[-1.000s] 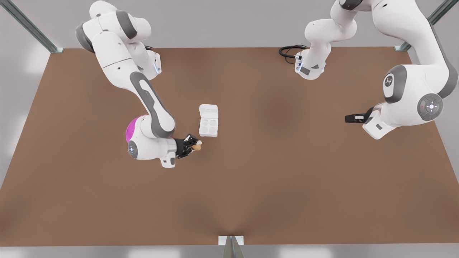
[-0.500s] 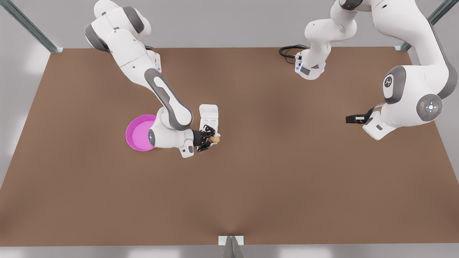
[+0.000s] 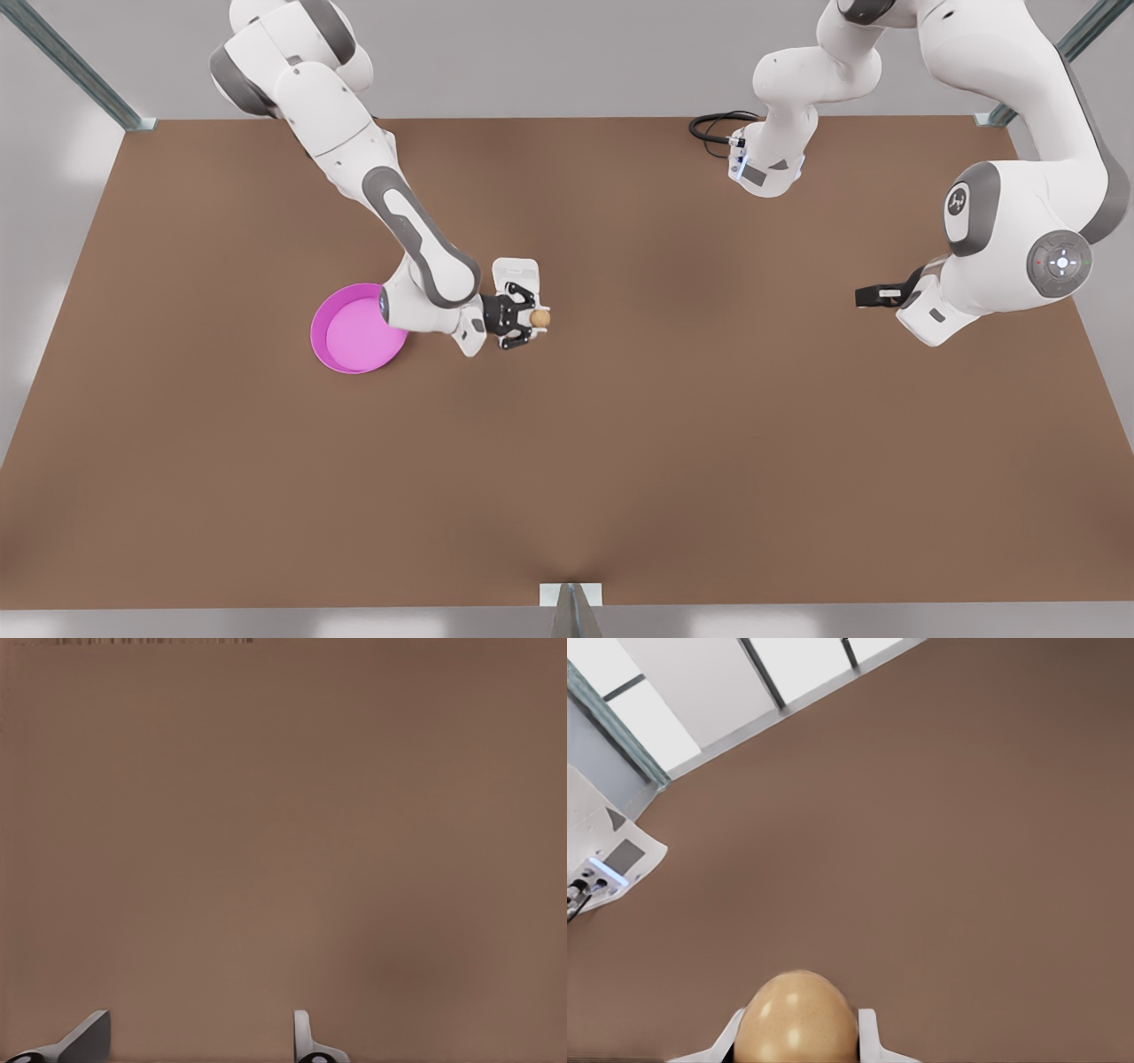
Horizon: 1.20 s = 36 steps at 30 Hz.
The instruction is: Pack egg into the box and close the box lid
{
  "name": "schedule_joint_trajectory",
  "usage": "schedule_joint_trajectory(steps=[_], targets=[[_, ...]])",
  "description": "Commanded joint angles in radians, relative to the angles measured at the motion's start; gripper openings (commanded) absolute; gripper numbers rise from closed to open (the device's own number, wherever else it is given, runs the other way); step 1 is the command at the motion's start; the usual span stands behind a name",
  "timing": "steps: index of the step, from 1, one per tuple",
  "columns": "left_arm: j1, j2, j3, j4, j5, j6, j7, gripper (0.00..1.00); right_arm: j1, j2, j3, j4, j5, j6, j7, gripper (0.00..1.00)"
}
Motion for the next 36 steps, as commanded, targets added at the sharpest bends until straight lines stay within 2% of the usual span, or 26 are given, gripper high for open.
schedule_joint_trajectory(steps=[1, 16, 31, 32, 33, 34, 36], targets=[[0.000, -0.001, -0.001, 0.000, 0.005, 0.010, 0.000, 1.00, -0.010, -0.001, 0.002, -0.006, 0.032, -0.003, -0.648, 0.45], [0.000, -0.006, -0.007, 0.000, 0.007, 0.012, 0.000, 1.00, -0.030, 0.067, 0.002, -0.032, 0.058, -0.049, -0.738, 0.45], [0.000, -0.007, -0.007, 0.002, 0.007, 0.015, 0.000, 1.00, -0.050, 0.064, 0.002, -0.069, 0.058, -0.094, -0.752, 0.46], [0.000, -0.007, -0.007, 0.000, 0.007, 0.015, 0.000, 1.00, -0.056, 0.065, 0.002, -0.069, 0.058, -0.101, -0.752, 0.55], [-0.002, -0.007, -0.007, 0.000, 0.007, 0.015, 0.000, 1.00, -0.057, 0.065, 0.002, -0.067, 0.058, -0.107, -0.749, 0.83], [-0.002, -0.007, -0.007, 0.000, 0.007, 0.015, 0.000, 1.00, -0.057, 0.067, 0.002, -0.067, 0.058, -0.112, -0.748, 1.00], [-0.002, -0.007, -0.007, 0.000, 0.007, 0.015, 0.000, 1.00, -0.060, 0.065, 0.002, -0.069, 0.058, -0.120, -0.748, 1.00]])
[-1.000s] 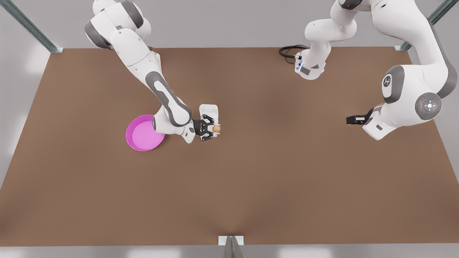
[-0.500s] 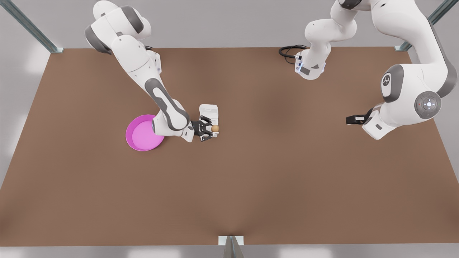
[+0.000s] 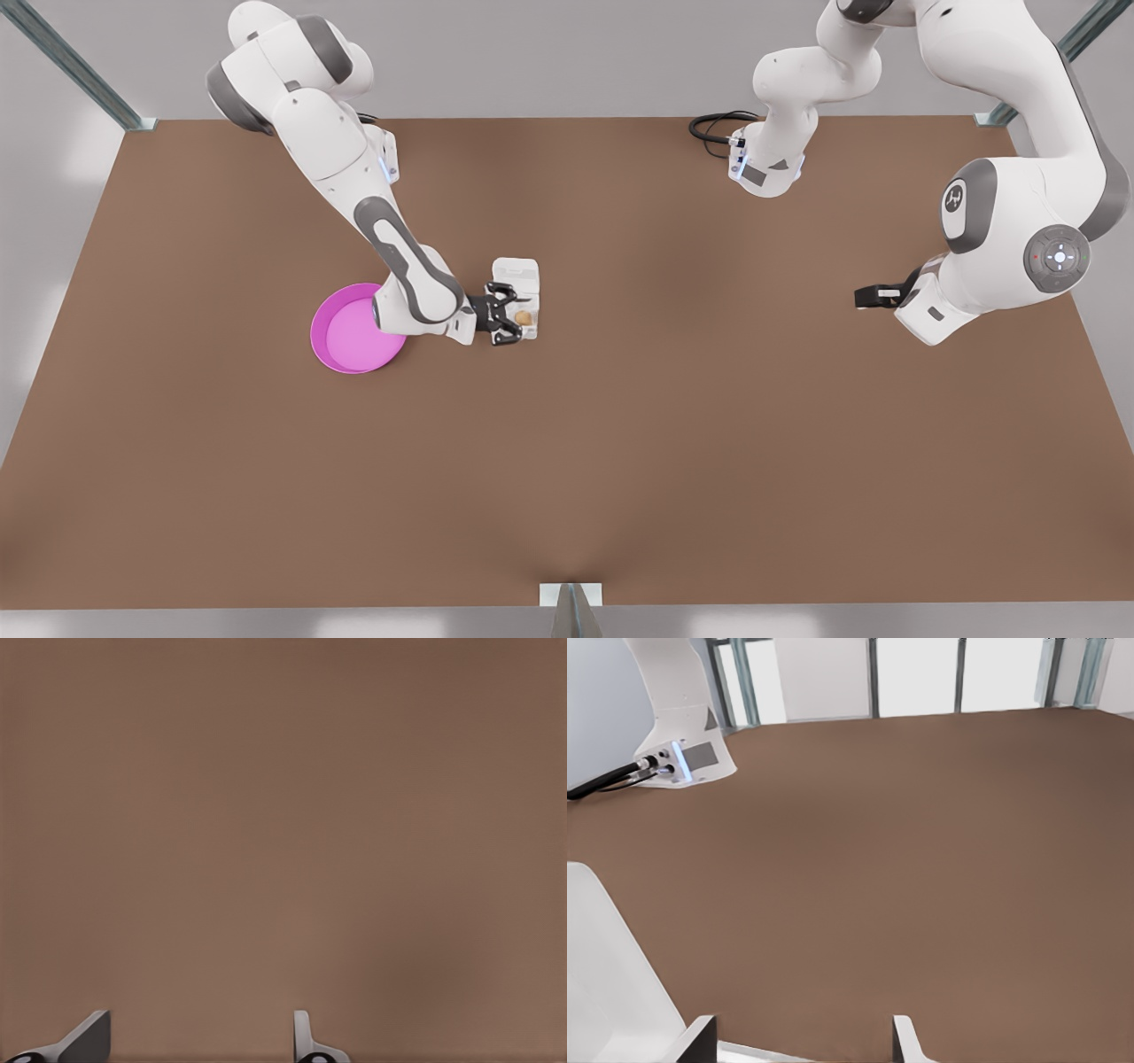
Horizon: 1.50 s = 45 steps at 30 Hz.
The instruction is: Pack egg into the box and close the box lid
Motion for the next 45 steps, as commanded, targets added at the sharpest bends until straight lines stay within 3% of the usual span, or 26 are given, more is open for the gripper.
schedule_joint_trajectory(steps=[1, 6, 8, 10, 11, 14, 16, 17, 19, 21, 24, 25, 28, 30, 32, 33, 40, 42, 45], targets=[[0.000, -0.001, -0.002, 0.000, 0.001, 0.000, 0.000, 1.00, -0.005, -0.001, 0.000, 0.000, -0.003, -0.027, -0.114, 1.00], [0.000, -0.003, -0.045, 0.002, -0.001, -0.017, -0.034, 1.00, -0.031, -0.003, 0.000, 0.000, -0.003, -0.042, -0.117, 1.00], [-0.003, -0.001, -0.193, 0.008, -0.007, -0.086, -0.185, 0.36, -0.047, -0.006, 0.000, 0.003, -0.005, -0.051, -0.117, 1.00], [-0.030, 0.024, -0.381, 0.000, 0.005, -0.146, -0.285, 0.27, -0.074, -0.010, 0.000, 0.012, -0.009, -0.059, -0.117, 1.00], [-0.168, 0.068, -0.430, 0.003, 0.002, -0.137, -0.495, 0.25, -0.105, -0.027, -0.001, 0.015, -0.012, -0.063, -0.114, 1.00], [-0.317, 0.122, -0.430, 0.017, -0.035, -0.077, -0.643, 0.23, -0.191, -0.078, -0.012, 0.051, -0.017, -0.076, -0.095, 1.00], [-0.359, 0.139, -0.438, 0.008, -0.059, -0.056, -0.672, 0.23, -0.209, -0.112, -0.128, 0.106, -0.074, -0.070, 0.174, 1.00], [-0.363, 0.134, -0.473, -0.052, -0.062, 0.056, -0.762, 0.23, -0.209, -0.115, -0.187, 0.117, -0.231, -0.079, 0.449, 1.00], [-0.403, 0.137, -0.494, -0.132, -0.064, 0.258, -0.886, 0.23, -0.218, -0.176, -0.309, 0.130, -0.766, -0.270, 1.229, 1.00], [-0.396, 0.140, -0.549, -0.232, -0.068, 0.429, -0.923, 0.23, -0.212, -0.170, -0.339, 0.385, -1.344, -0.482, 1.886, 1.00], [-0.405, 0.168, -0.573, -0.327, -0.095, 0.659, -0.942, 0.23, -0.079, -0.165, -0.342, 0.770, -1.436, -0.979, 2.617, 1.00], [-0.418, 0.198, -0.574, -0.327, -0.095, 0.713, -0.945, 0.23, -0.050, -0.179, -0.336, 0.859, -1.488, -1.057, 2.680, 1.00], [-0.489, 0.306, -0.569, -0.311, -0.058, 0.876, -1.061, 0.23, -0.033, -0.325, -0.333, 0.880, -1.563, -1.127, 2.689, 1.00], [-0.511, 0.343, -0.566, -0.293, -0.058, 0.909, -1.060, 0.23, -0.071, -0.463, -0.310, 0.756, -1.554, -1.102, 2.691, 1.00], [-0.512, 0.346, -0.566, -0.298, -0.058, 0.911, -1.060, 0.23, -0.126, -0.622, -0.273, 0.516, -1.548, -0.927, 2.686, 1.00], [-0.512, 0.350, -0.565, -0.295, -0.058, 0.912, -1.060, 0.23, -0.156, -0.616, -0.239, 0.491, -1.548, -0.892, 2.686, 1.00], [-0.546, 0.418, -0.548, -0.267, 0.001, 0.977, -1.061, 0.23, -0.151, -0.582, -0.241, 0.497, -1.551, -0.890, 2.684, 1.00], [-0.618, 0.424, -0.482, -0.238, -0.004, 0.975, -1.065, 0.23, -0.151, -0.582, -0.241, 0.492, -1.549, -0.890, 2.684, 1.00], [-0.618, 0.429, -0.471, -0.233, -0.001, 0.977, -1.063, 0.23, -0.154, -0.579, -0.241, 0.492, -1.549, -0.892, 2.680, 1.00]])
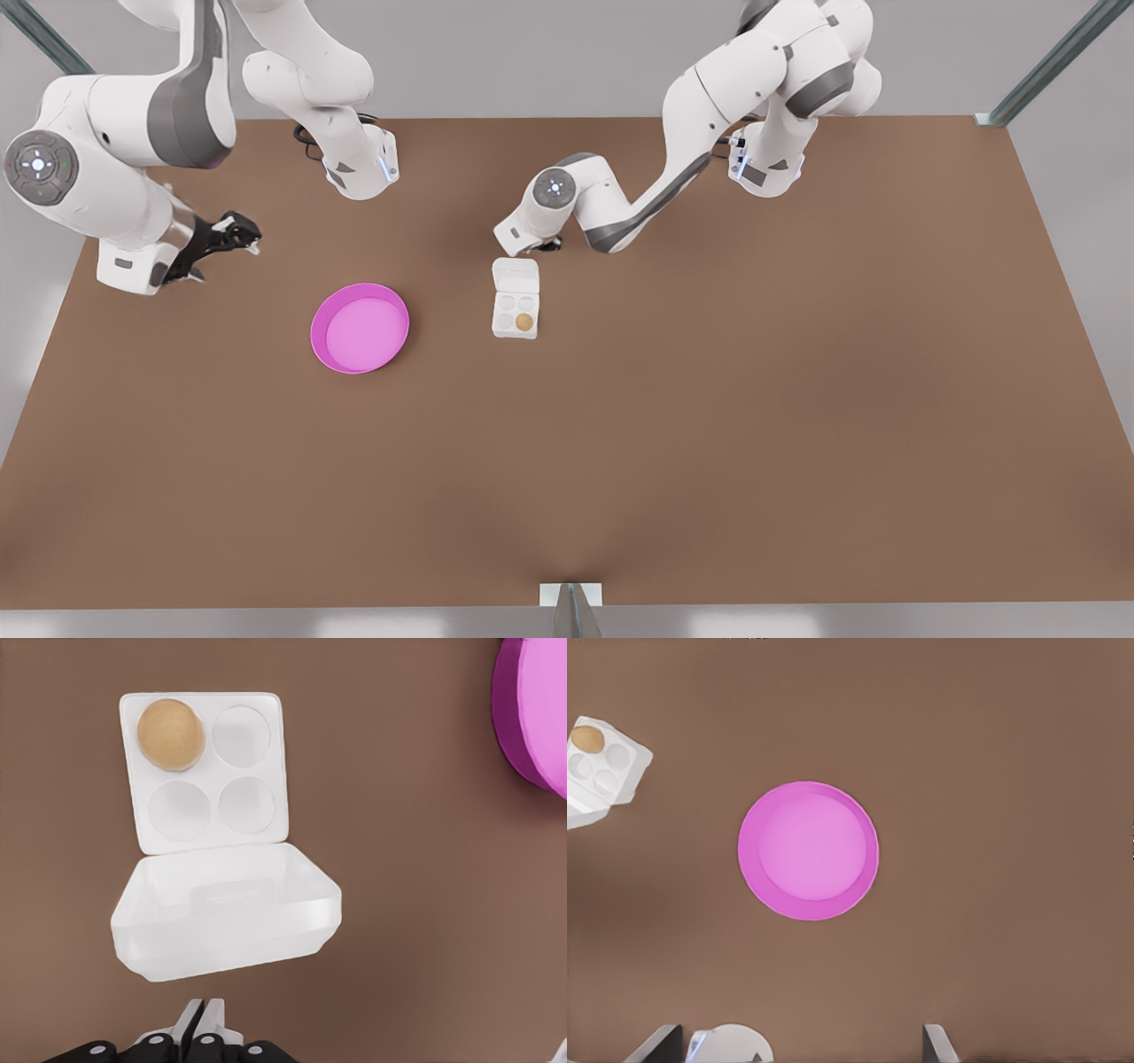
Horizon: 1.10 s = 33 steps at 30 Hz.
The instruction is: Pack egg into the box and close the box lid
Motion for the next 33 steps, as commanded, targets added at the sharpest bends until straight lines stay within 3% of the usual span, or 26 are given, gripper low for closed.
schedule_joint_trajectory(steps=[1, 9, 20, 22, 23, 24, 25, 28, 29, 30, 31, 33], targets=[[-0.003, 0.001, 0.007, 0.002, 0.006, 0.034, -0.190, 0.23, 0.131, 0.002, -0.002, 0.000, 0.000, -0.001, 0.627, 1.00], [0.002, 0.027, 0.027, 0.028, 0.038, 0.048, -0.191, 0.23, 0.117, 0.046, -0.013, 0.026, -0.007, -0.015, 0.636, 1.00], [-0.040, 0.131, 0.079, 0.198, 0.037, 0.036, -0.191, 0.23, 0.114, 0.105, -0.016, 0.060, -0.009, -0.015, 0.624, 1.00], [0.084, 0.088, 0.054, 0.278, 0.038, -0.219, -0.167, 0.24, 0.114, 0.105, -0.016, 0.060, -0.009, -0.015, 0.624, 1.00], [0.285, 0.044, -0.074, 0.338, 0.041, -0.498, -0.134, 0.31, 0.114, 0.105, -0.016, 0.062, -0.009, -0.015, 0.624, 1.00], [0.469, 0.014, -0.142, 0.439, 0.087, -0.811, -0.087, 0.53, 0.114, 0.105, -0.016, 0.066, -0.009, -0.015, 0.624, 1.00], [0.629, 0.013, -0.171, 0.570, 0.101, -1.053, 0.042, 0.56, 0.114, 0.105, -0.016, 0.069, -0.009, -0.015, 0.624, 1.00], [0.833, 0.013, -0.168, 0.682, 0.244, -1.168, 0.214, 0.70, 0.117, 0.105, -0.014, 0.083, -0.012, -0.015, 0.612, 1.00], [0.850, 0.004, -0.159, 0.686, 0.264, -1.158, 0.263, 0.88, 0.115, 0.105, -0.014, 0.083, -0.015, -0.012, 0.583, 1.00], [0.771, -0.138, 0.004, 0.580, 0.248, -1.109, 0.539, 1.00, 0.117, 0.105, -0.016, 0.083, -0.015, -0.003, 0.579, 1.00], [0.620, -0.308, 0.278, 0.399, 0.126, -0.992, 0.815, 1.00, 0.123, 0.103, -0.014, 0.082, -0.015, -0.003, 0.579, 1.00], [0.563, -0.323, 0.340, 0.479, 0.081, -1.086, 0.817, 1.00, 0.119, 0.103, -0.013, 0.082, -0.014, -0.003, 0.579, 1.00]])
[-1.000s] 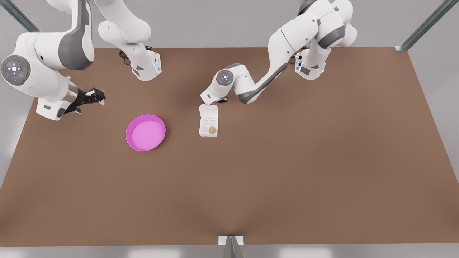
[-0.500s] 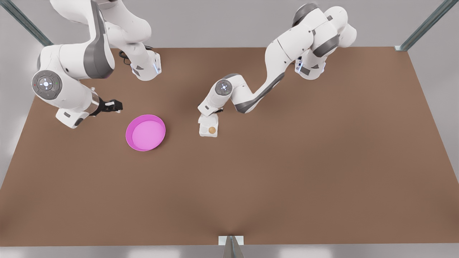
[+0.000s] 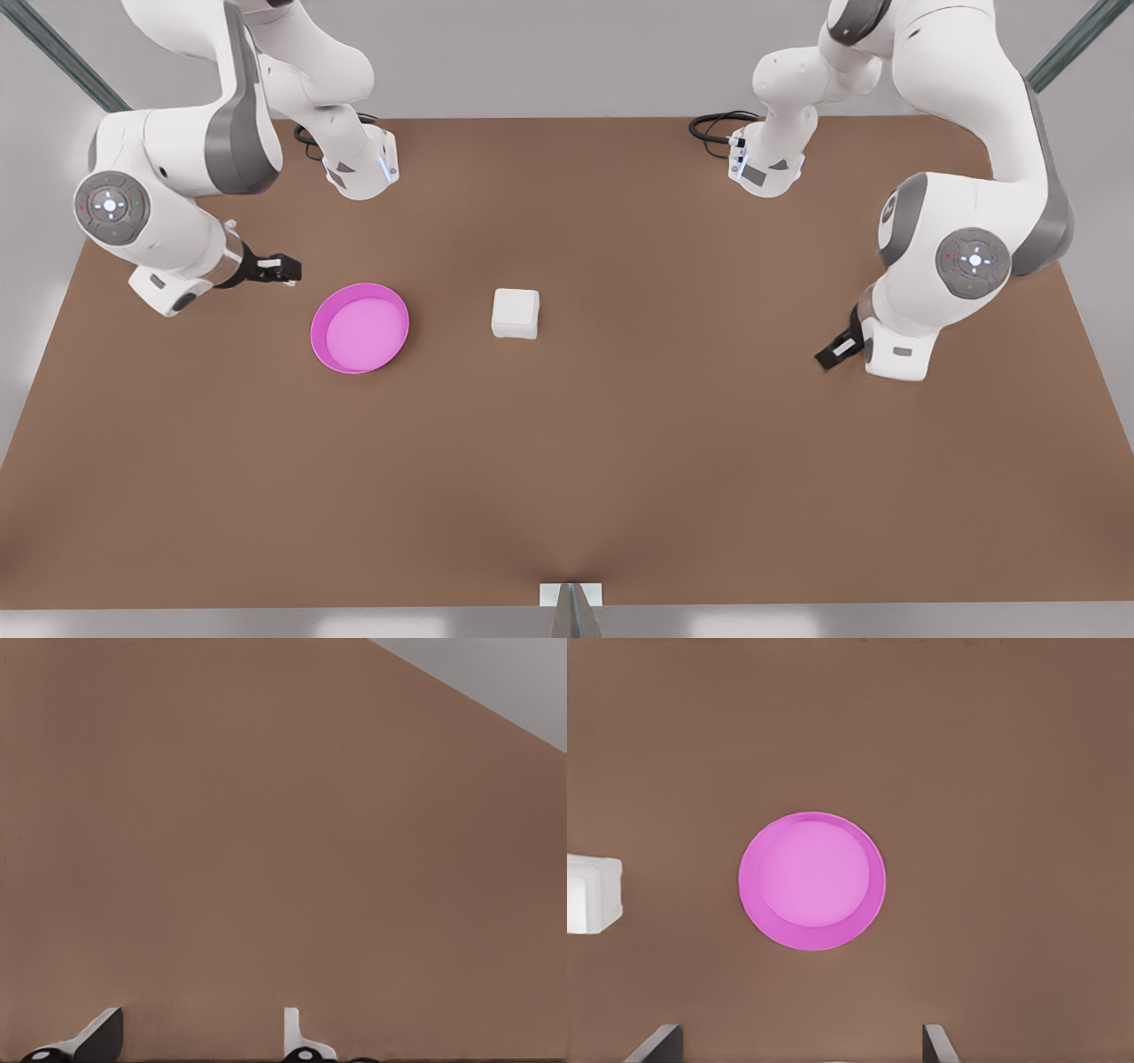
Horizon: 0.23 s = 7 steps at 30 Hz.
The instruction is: Pack egg into the box and close the box lid
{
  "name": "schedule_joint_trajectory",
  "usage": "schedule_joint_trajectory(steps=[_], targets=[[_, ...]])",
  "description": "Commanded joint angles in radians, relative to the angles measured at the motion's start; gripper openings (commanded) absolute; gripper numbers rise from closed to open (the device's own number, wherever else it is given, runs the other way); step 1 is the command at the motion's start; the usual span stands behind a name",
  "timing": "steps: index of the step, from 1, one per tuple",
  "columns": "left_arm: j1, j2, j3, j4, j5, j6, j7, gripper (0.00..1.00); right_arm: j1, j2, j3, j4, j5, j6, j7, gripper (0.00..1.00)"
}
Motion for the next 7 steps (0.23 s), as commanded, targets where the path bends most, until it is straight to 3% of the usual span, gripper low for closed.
schedule_joint_trajectory(steps=[1, 7], targets=[[-0.031, -0.037, 0.045, 0.032, -0.042, -0.195, 0.692, 1.00, -0.001, -0.001, 0.000, 0.000, 0.000, 0.005, 0.065, 1.00], [-0.031, -0.028, 0.046, 0.062, -0.084, -0.201, 0.692, 1.00, -0.004, -0.001, 0.000, -0.004, 0.005, 0.007, 0.064, 1.00]])
